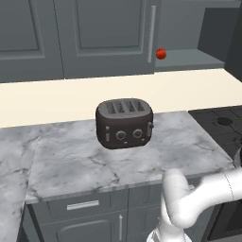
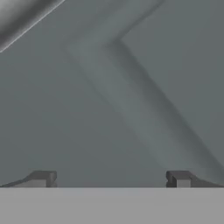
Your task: Pick the apple from the counter and place it in the cabinet. Then close the cabinet.
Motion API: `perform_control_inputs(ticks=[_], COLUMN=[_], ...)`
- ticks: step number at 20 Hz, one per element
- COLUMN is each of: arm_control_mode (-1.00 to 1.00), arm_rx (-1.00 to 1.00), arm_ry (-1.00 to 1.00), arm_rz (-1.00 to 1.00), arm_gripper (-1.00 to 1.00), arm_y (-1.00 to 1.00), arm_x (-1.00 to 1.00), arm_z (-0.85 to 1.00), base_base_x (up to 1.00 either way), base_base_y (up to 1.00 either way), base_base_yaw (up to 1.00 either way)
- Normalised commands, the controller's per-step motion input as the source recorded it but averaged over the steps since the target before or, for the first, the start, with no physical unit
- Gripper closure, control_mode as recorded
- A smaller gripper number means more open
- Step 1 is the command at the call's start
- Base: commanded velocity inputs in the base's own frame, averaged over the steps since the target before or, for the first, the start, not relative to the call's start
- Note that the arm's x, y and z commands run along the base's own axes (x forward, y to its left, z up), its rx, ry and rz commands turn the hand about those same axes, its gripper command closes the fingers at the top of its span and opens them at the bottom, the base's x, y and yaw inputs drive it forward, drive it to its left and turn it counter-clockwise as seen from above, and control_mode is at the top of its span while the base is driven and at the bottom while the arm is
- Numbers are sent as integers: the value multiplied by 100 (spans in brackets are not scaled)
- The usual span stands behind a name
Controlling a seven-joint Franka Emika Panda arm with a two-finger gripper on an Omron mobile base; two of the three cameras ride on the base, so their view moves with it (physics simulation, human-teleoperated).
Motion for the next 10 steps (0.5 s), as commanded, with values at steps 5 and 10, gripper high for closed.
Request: perform_control_inputs(ticks=[5, 10], arm_control_mode=[-100, -100], arm_rx=[-6, -9], arm_ry=[-27, -26], arm_rz=[0, -20], arm_gripper=[-100, -100], arm_y=[100, 81], arm_x=[0, 65], arm_z=[38, -13], base_base_x=[0, 0], base_base_y=[0, 0], base_base_yaw=[0, 0])
